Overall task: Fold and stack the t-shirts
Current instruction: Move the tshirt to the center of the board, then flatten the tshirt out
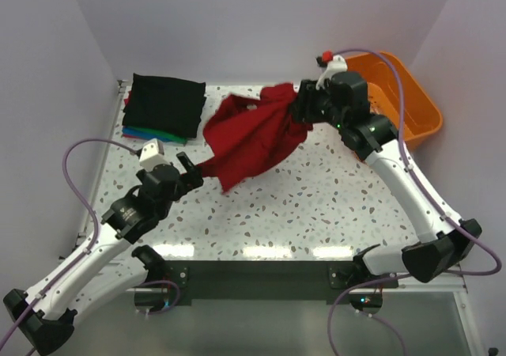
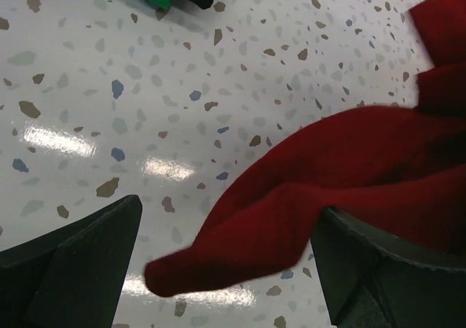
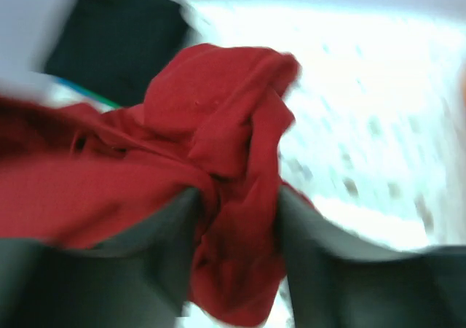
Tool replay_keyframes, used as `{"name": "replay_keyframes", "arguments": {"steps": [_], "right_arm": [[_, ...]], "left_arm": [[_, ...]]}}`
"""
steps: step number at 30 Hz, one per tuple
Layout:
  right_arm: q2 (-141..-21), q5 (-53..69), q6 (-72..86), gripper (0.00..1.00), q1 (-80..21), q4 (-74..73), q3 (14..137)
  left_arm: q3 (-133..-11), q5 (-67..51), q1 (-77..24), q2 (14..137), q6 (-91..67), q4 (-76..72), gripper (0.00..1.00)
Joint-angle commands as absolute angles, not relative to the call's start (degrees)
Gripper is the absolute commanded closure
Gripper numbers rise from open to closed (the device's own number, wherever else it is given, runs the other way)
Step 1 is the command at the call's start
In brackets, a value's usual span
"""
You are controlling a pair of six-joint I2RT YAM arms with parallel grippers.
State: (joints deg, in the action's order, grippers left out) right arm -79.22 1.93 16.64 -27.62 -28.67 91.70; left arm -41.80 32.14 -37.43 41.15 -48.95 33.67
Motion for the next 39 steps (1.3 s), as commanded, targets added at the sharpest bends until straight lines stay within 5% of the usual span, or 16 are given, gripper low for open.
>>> {"name": "replay_keyframes", "arguments": {"steps": [1, 4, 12, 20, 30, 33, 36, 37, 39], "right_arm": [[-76.03, -17.28, 22.14, 0.44, -25.84, -33.03, 79.31], [-75.32, -24.6, 24.34, 0.01, -24.08, -37.16, 72.35], [-70.14, -10.56, 21.89, 0.01, -28.89, -31.29, 60.49], [-72.5, -12.56, 27.83, 0.01, -52.26, -30.06, 51.95], [-77.87, -14.06, 40.59, 0.02, -64.68, -27.07, 44.13], [-79.1, -13.72, 43.76, 0.04, -65.83, -26.11, 42.37], [-80.33, -12.48, 45.43, 0.09, -66.36, -23.39, 40.26], [-81.64, -12.39, 45.79, 0.11, -66.36, -23.38, 40.08], [-82.87, -12.57, 46.58, 0.14, -66.62, -23.47, 40.08]], "left_arm": [[-42.63, 35.51, -37.44, 40.43, -52.91, 39.36, 0.0], [-42.72, 36.47, -37.53, 40.69, -54.31, 42.36, 0.0], [-39.03, 35.94, -37.44, 46.93, -58.0, 41.92, 0.0], [-35.07, 18.84, -36.83, 55.61, -51.77, 20.7, 0.0], [-40.51, 10.2, -36.83, 74.87, -48.34, 10.19, 0.05], [-40.87, 9.75, -36.83, 78.13, -48.69, 10.63, 0.19], [-39.38, 10.11, -36.83, 77.96, -49.48, 10.37, 0.45], [-38.59, 9.85, -36.83, 77.61, -49.57, 9.85, 0.68], [-38.15, 9.32, -36.83, 77.17, -49.4, 9.76, 0.97]]}}
